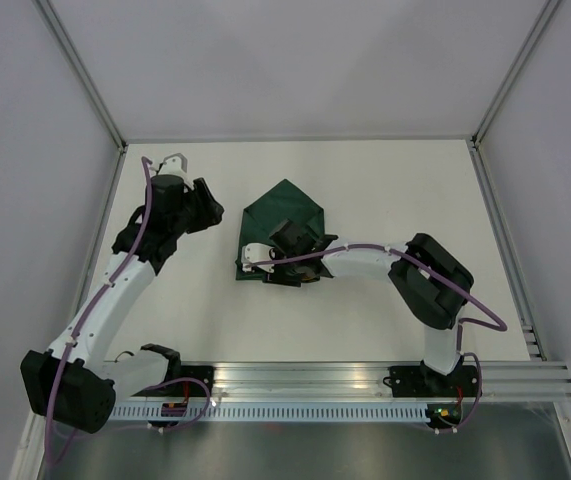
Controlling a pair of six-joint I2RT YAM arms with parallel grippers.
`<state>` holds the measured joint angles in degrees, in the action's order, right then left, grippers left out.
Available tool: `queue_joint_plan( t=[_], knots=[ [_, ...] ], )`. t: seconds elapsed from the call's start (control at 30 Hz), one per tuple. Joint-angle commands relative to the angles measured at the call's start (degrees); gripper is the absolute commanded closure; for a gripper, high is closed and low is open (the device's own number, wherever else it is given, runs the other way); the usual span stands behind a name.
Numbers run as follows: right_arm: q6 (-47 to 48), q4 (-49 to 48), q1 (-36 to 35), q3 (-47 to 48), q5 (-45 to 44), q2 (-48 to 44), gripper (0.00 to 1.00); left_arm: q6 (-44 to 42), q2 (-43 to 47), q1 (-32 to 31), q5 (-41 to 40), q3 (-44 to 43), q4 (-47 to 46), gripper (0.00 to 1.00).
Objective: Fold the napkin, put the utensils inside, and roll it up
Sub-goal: Roll the napkin at the center of the board.
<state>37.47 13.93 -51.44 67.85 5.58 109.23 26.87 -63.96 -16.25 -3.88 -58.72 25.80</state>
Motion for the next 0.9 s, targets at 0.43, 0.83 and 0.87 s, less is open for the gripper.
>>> queue_joint_plan(
  t=[0.43,0.83,0.87],
  knots=[
    [1.0,11.1,2.7,3.2,5.7,6.7,0.61,-2.8,3.2,-0.8,2.9,3.4,-3.0,0.40],
    [1.9,22.7,6.3,10.4,14.3,10.6,0.82,-1.0,7.1,-4.3,-0.4,9.0,-6.0,0.59],
    [2.1,24.6,6.8,11.0,16.1,10.9,0.83,-0.9,7.6,-4.7,-0.9,9.5,-6.2,0.60]
  ],
)
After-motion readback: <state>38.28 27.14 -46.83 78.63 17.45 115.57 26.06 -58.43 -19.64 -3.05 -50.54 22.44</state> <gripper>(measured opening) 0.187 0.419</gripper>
